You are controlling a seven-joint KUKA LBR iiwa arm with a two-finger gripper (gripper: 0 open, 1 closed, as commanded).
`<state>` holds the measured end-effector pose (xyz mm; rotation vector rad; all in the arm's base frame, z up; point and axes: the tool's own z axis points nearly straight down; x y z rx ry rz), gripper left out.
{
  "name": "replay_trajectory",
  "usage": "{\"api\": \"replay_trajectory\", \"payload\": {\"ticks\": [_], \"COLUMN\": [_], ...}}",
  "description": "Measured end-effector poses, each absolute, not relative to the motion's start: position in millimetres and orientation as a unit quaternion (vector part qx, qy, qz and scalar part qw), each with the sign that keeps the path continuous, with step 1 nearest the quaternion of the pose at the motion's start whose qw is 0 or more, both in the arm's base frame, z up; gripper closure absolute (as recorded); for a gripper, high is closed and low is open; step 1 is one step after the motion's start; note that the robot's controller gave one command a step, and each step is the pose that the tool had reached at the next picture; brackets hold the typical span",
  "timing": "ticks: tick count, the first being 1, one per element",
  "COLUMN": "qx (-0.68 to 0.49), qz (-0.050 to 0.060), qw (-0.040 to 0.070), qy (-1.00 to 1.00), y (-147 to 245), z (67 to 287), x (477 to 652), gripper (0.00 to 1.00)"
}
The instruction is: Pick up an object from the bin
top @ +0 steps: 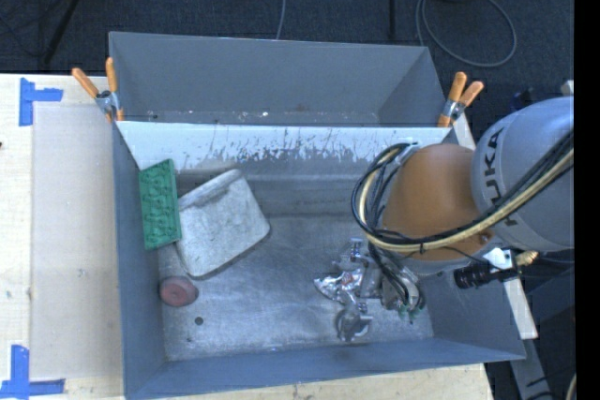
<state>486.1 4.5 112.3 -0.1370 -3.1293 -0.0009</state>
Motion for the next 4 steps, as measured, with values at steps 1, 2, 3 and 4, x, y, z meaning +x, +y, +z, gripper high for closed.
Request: {"api": "replay_trajectory", "payload": {"ticks": [1, 2, 3, 4], "qx": [-0.092, -0.08, -0.08, -0.021], "qz": [0.0, 0.001, 0.0, 0.0], "qw": [-0.001, 0.0, 0.0, -0.004], "qy": [-0.996, -0.997, -0.997, -1.0], "y": [10.1, -30.4, -28.6, -34.5], "z": [70.6, 75.5, 75.8, 222.7], "x": [496.8, 497.0, 497.0, 519.6], "gripper": [0.0, 0.0, 1.0, 1.0]}}
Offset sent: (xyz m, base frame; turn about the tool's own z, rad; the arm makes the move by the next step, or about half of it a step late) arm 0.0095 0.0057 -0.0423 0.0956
